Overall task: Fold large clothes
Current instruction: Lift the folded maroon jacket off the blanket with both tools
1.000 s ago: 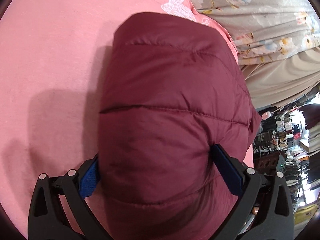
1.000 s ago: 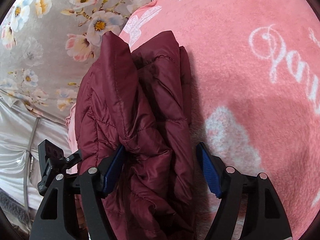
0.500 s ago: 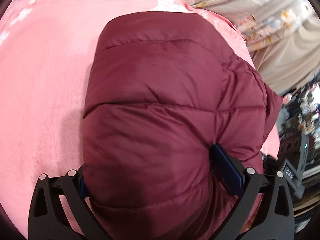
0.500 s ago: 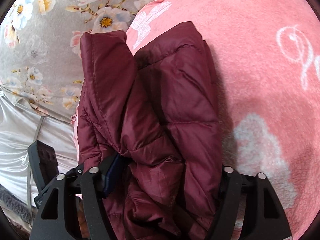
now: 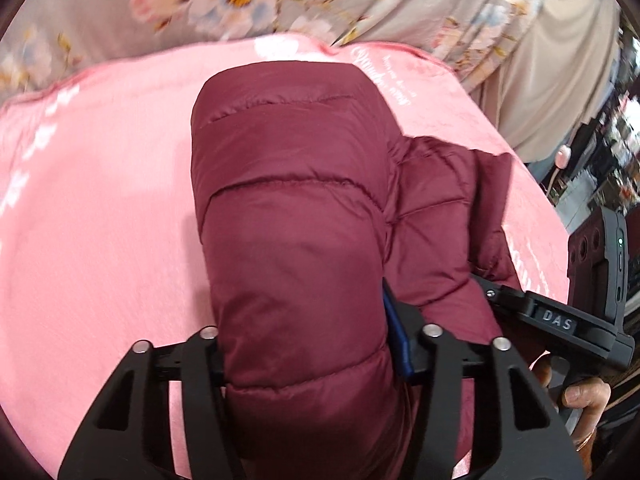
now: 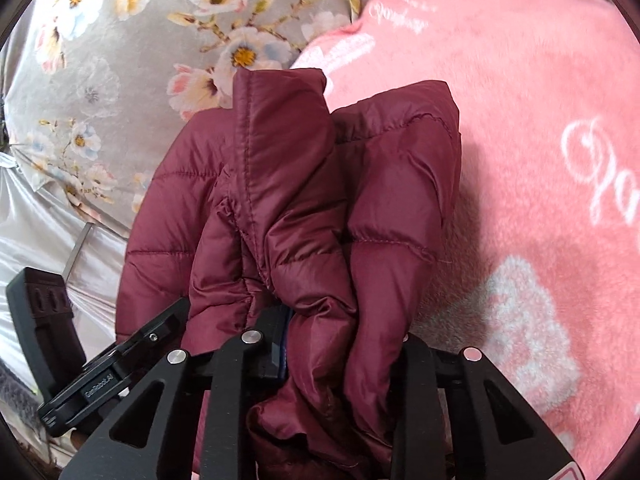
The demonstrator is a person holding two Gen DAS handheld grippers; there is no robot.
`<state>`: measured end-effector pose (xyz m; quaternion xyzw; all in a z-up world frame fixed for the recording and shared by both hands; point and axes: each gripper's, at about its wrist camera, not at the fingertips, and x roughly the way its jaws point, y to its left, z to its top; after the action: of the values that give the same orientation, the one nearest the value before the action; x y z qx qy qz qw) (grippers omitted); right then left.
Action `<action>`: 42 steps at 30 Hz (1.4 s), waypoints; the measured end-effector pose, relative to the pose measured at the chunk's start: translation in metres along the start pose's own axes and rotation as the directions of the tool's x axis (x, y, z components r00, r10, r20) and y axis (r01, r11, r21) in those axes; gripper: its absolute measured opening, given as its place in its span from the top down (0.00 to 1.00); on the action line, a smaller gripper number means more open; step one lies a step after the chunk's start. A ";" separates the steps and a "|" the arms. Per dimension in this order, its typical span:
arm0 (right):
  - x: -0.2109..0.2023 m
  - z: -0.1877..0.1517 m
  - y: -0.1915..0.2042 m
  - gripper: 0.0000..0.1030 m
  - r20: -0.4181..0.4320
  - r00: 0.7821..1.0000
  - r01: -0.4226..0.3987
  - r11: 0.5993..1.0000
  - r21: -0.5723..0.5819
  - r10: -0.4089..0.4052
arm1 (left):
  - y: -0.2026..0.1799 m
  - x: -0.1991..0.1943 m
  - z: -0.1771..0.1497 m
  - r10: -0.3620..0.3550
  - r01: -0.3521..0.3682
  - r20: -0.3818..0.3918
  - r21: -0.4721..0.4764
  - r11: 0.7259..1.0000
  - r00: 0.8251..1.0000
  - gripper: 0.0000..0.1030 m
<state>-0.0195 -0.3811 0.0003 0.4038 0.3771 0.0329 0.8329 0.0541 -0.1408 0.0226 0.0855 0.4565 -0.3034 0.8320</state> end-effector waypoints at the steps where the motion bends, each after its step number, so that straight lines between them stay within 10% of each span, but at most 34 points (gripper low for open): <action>1: -0.007 0.000 0.004 0.75 0.018 1.000 0.002 1.000 -0.010 -0.002 | -0.005 -0.005 0.002 0.002 -0.002 0.014 0.017 1.000 1.000 0.53; 9: -0.074 0.004 0.050 0.75 0.202 0.979 0.027 0.994 -0.106 -0.005 | -0.036 -0.056 0.018 -0.042 0.026 0.149 0.112 0.993 0.988 0.55; 14: -0.132 0.011 0.101 0.75 0.364 0.930 0.039 0.972 -0.232 0.050 | -0.048 -0.109 0.031 -0.107 0.054 0.289 0.185 0.981 0.951 0.55; 18: -0.176 0.010 0.142 0.75 0.473 0.870 0.037 0.940 -0.340 0.137 | -0.051 -0.162 0.041 -0.174 0.069 0.432 0.249 0.966 0.885 0.55; 28: -0.236 0.010 0.245 0.75 0.568 0.722 0.022 0.807 -0.590 0.396 | -0.031 -0.285 0.057 -0.280 0.013 0.702 0.361 0.933 0.655 0.54; 35: -0.232 0.013 0.314 0.75 0.520 0.683 -0.009 0.717 -0.697 0.514 | 0.009 -0.341 0.063 -0.269 -0.043 0.807 0.341 0.939 0.526 0.54; 42: -0.195 0.014 0.374 0.75 0.442 0.683 -0.051 0.641 -0.766 0.582 | 0.059 -0.375 0.061 -0.210 -0.085 0.871 0.275 0.958 0.445 0.52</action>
<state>-0.0559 -0.2096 0.3836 0.1046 -0.0656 0.1867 0.9746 -0.0183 0.0407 0.3535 0.0120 -0.0940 -0.3944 0.9140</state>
